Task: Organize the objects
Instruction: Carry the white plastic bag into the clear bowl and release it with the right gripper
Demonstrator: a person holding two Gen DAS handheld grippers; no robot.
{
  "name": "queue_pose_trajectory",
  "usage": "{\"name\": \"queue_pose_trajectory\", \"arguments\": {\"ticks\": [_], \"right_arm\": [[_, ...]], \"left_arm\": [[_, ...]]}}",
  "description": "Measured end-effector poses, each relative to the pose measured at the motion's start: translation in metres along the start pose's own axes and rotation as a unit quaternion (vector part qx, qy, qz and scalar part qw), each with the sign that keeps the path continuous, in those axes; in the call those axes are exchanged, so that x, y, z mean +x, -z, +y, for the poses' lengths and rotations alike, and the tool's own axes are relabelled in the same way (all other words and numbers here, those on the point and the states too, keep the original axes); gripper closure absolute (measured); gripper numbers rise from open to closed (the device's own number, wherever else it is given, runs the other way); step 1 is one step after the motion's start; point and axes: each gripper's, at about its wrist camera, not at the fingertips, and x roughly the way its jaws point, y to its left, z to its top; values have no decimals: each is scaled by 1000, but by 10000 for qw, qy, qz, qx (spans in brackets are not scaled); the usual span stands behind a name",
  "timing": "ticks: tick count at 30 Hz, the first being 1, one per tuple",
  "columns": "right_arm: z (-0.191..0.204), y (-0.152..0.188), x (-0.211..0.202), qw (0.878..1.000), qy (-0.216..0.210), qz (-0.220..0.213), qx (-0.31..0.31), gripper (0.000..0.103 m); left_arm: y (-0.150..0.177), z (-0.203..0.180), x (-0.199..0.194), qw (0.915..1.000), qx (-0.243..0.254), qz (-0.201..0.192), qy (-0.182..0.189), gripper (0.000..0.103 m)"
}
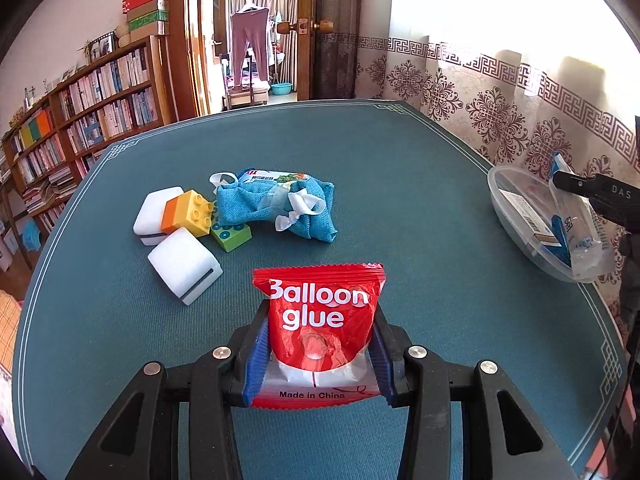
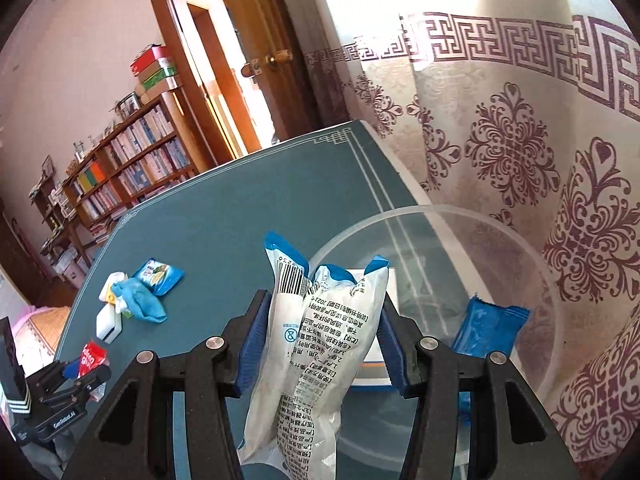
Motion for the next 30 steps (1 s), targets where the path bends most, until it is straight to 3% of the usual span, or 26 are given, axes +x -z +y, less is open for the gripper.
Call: {"name": "queue_pose_trajectory", "arguments": {"ticks": [9, 30], "right_arm": [[-26, -17, 22, 9976, 670, -125, -107, 50], [-46, -25, 57, 9957, 897, 180, -136, 50]], "left_arm": [[-6, -15, 2, 9999, 111, -21, 91, 56], [-4, -21, 5, 9998, 163, 39, 146, 56]]}}
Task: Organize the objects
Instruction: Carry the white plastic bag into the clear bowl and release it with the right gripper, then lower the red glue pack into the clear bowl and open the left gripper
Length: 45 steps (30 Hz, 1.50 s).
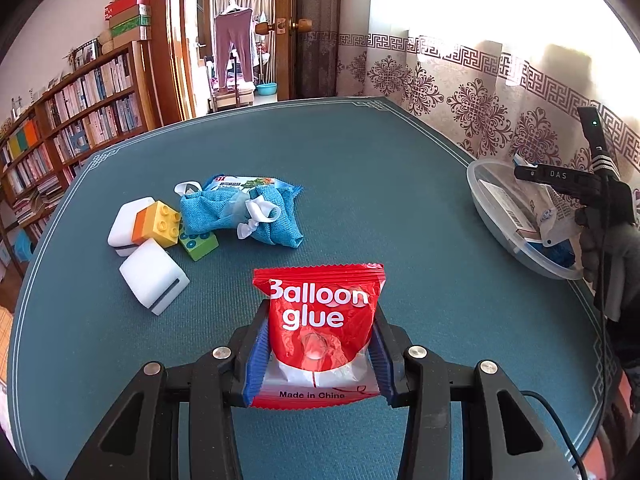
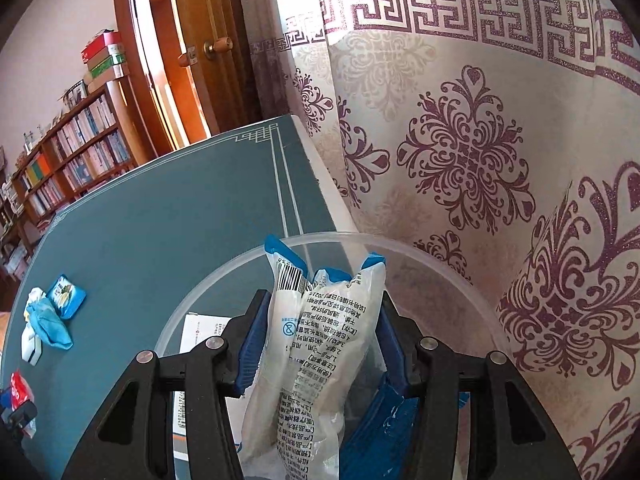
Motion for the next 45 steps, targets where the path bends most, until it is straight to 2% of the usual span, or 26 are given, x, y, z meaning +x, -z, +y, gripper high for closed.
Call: {"name": "queue_pose_trajectory", "arguments": {"ticks": [9, 13, 17, 25, 29, 33, 39, 45], "right_arm": [[-3, 0, 1, 10000, 49, -14, 57, 49], [-3, 0, -2, 9999, 57, -75, 72, 40], [2, 2, -8, 9999, 80, -151, 8, 37], [15, 10, -49, 9971, 230, -717, -123, 37], [25, 25, -78, 9936, 255, -1037, -362, 37], [32, 49, -104, 9920, 110, -1129, -562, 37], [37, 81, -124, 9905, -100, -1059, -870, 37], [26, 100, -124, 9922, -272, -867, -848, 37]], "left_arm": [[1, -4, 1, 10000, 35, 28, 40, 56], [1, -4, 2, 10000, 38, 36, 43, 56], [1, -4, 2, 10000, 42, 36, 53, 56], [-5, -17, 5, 9997, 144, 19, 174, 56], [-13, -30, 7, 9992, 274, -16, 288, 56], [-24, -47, 12, 9981, 457, -55, 405, 56], [-43, -76, 21, 9957, 631, -78, 676, 56], [-61, -112, 36, 9919, 864, -33, 933, 56]]}}
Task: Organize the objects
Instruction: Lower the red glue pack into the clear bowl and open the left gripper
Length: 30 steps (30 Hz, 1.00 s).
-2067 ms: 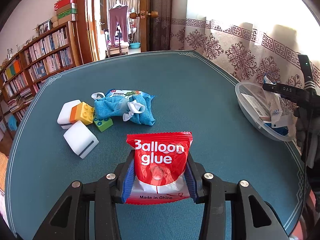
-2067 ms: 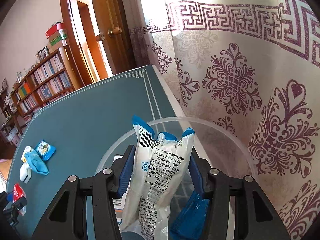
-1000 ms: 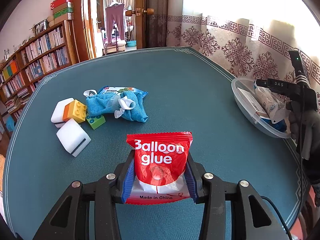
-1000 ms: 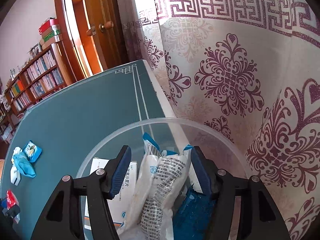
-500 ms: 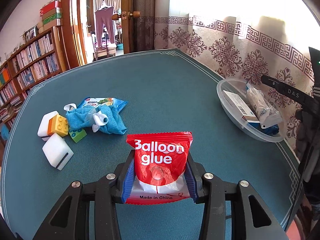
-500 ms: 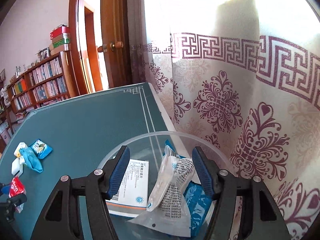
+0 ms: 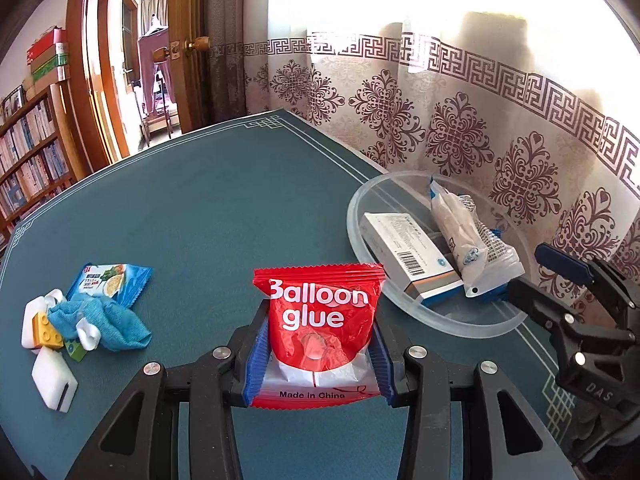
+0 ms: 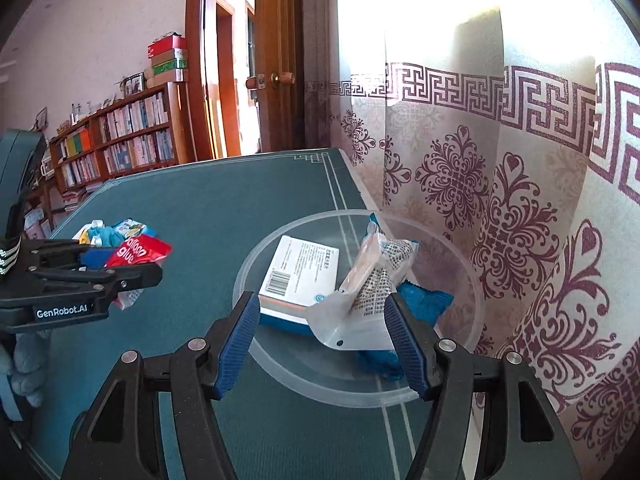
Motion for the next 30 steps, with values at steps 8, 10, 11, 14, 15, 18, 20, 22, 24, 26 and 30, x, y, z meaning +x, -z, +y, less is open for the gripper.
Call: {"name": "queue_pose_trajectory", "arguments": {"ticks": [8, 10, 11, 14, 15, 18, 20, 22, 24, 26, 30], "right_arm": [[-26, 9, -4, 9993, -48, 30, 369, 37], [-31, 9, -4, 9991, -71, 29, 415, 37], [-32, 9, -4, 9990, -84, 28, 432, 37], [-33, 9, -4, 9989, -126, 25, 456, 37], [-33, 9, -4, 9989, -132, 26, 455, 37], [-31, 11, -2, 9990, -136, 55, 425, 37], [-30, 11, -1, 9991, -134, 63, 403, 37], [-30, 11, -1, 9990, -142, 65, 416, 37], [-29, 11, 0, 9989, -151, 72, 432, 37], [-28, 12, 1, 9989, -167, 90, 427, 37], [-25, 13, 2, 9990, -200, 110, 382, 37]], "left_arm": [[-24, -34, 30, 9994, 249, 108, 210, 56], [-29, -41, 36, 9992, 298, 103, 241, 56], [-32, -44, 40, 9991, 318, 103, 259, 56], [-40, -53, 53, 9986, 335, 141, 395, 54], [-43, -54, 57, 9982, 325, 152, 471, 49], [-47, -55, 62, 9982, 264, 63, 532, 24], [-47, -51, 59, 9984, 197, -39, 537, 20], [-46, -45, 58, 9987, 122, -27, 497, 20], [-45, -35, 57, 9990, -44, -41, 439, 20], [-44, -25, 56, 9991, -207, -50, 374, 20], [-40, -20, 58, 9996, -239, -17, 173, 20]]}}
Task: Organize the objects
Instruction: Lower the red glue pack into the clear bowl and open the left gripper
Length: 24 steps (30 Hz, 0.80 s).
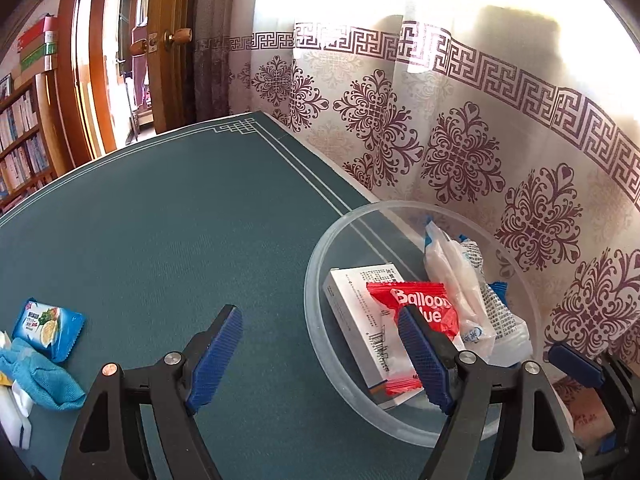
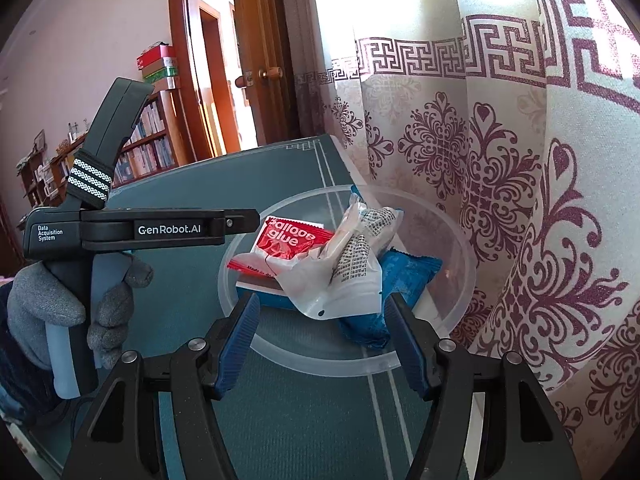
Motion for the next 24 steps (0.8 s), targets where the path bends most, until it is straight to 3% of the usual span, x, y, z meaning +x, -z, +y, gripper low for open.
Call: {"name": "queue_pose_trajectory", "arguments": {"ticks": [17, 24], "right_arm": [[-2, 1, 1, 10000, -54, -5, 54, 37], [-1, 1, 2, 10000, -32, 14, 48, 37]], "left_arm": [[25, -15, -8, 9994, 269, 113, 181, 15], [17, -20, 12, 9992, 307, 180, -165, 15]]}}
